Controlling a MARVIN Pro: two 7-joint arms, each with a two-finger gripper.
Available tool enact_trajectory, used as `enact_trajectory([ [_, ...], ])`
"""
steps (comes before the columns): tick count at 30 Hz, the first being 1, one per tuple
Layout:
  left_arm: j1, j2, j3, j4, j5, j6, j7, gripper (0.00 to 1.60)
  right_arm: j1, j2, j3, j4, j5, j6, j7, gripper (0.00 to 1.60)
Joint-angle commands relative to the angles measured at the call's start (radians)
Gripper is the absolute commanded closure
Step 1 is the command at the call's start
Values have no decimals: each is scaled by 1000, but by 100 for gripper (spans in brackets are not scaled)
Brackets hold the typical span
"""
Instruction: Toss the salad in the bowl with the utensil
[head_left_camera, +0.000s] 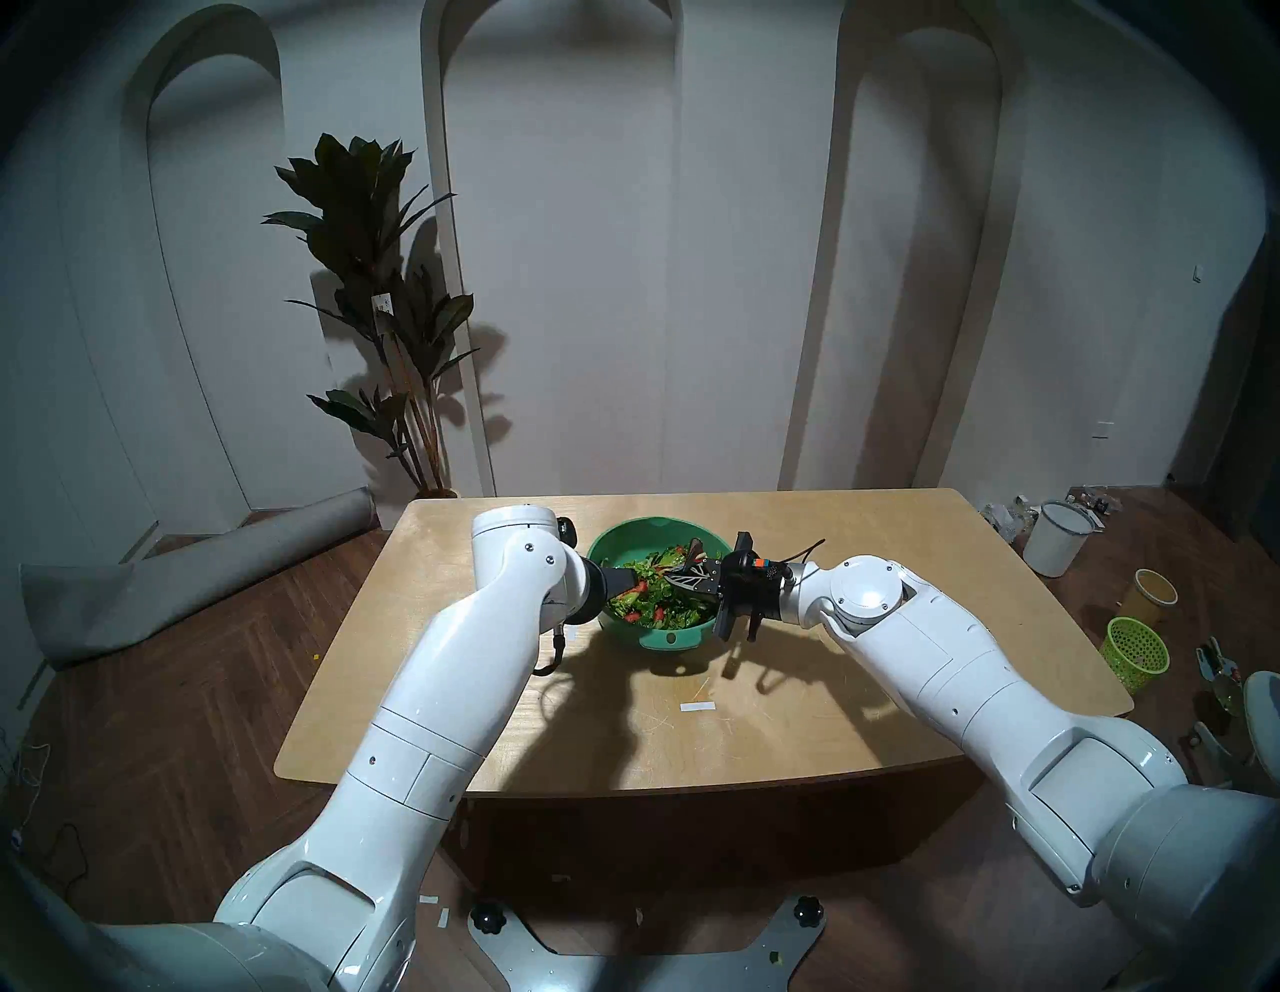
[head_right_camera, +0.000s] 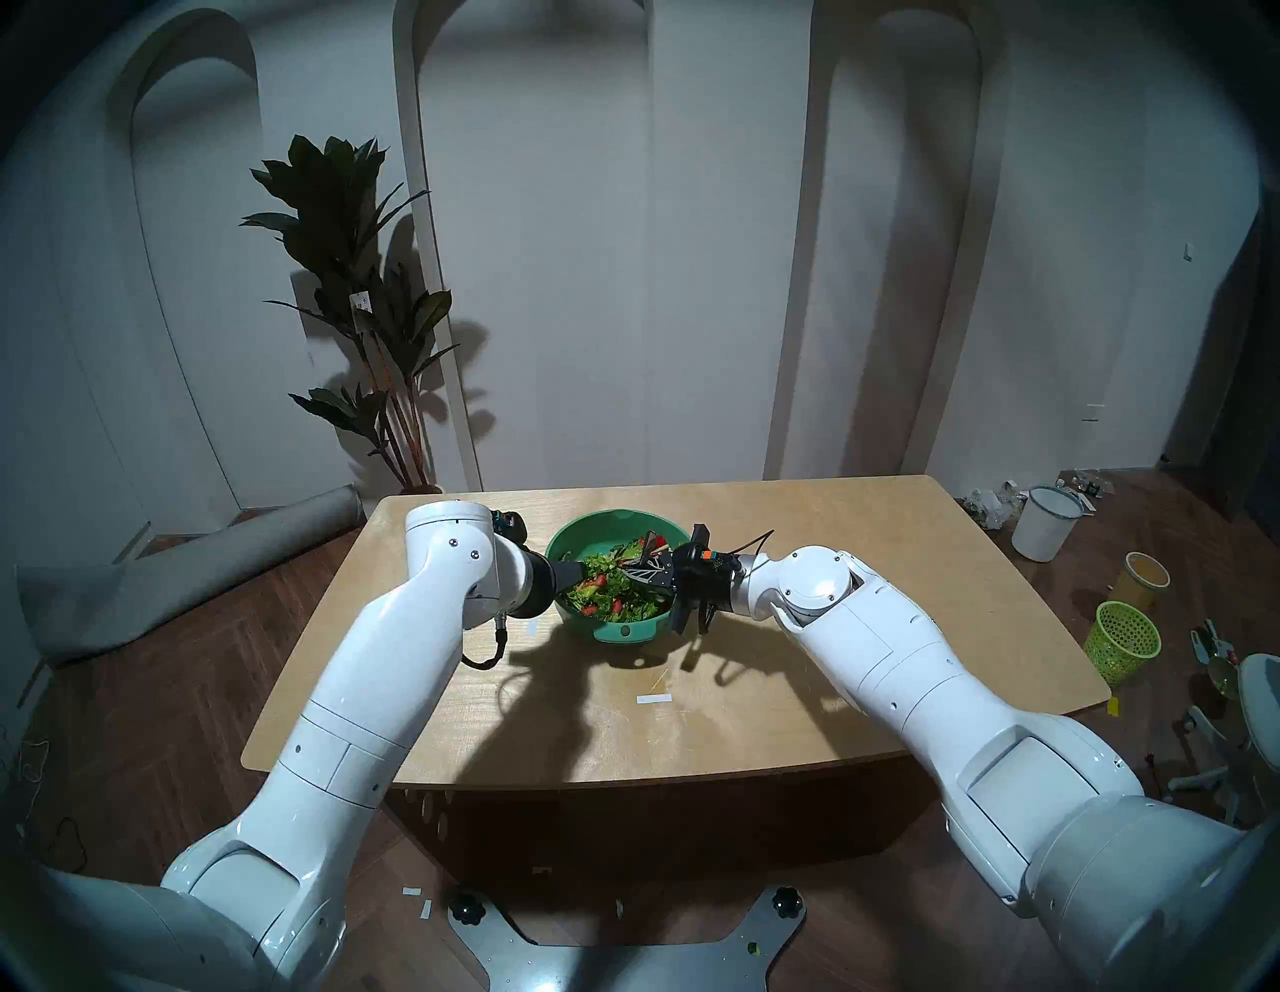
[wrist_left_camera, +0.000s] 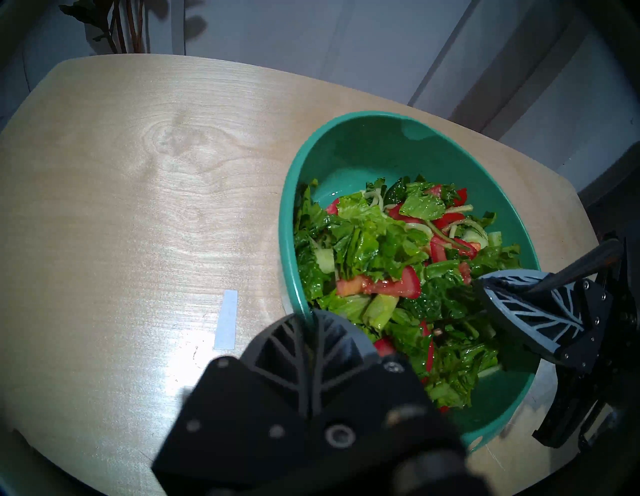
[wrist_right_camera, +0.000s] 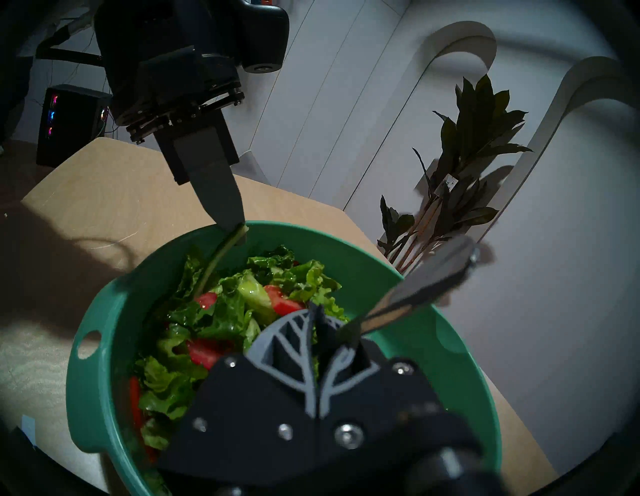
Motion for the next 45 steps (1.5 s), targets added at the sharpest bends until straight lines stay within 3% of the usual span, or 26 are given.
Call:
enact_trajectory([
  [1, -31, -5, -2, -31, -2, -2, 116, 160, 71, -28, 7, 34, -5, 0, 3, 160],
  [45, -29, -6, -5, -27, 17, -2, 87, 160, 327, -231, 1, 449, -127, -61, -33, 160],
])
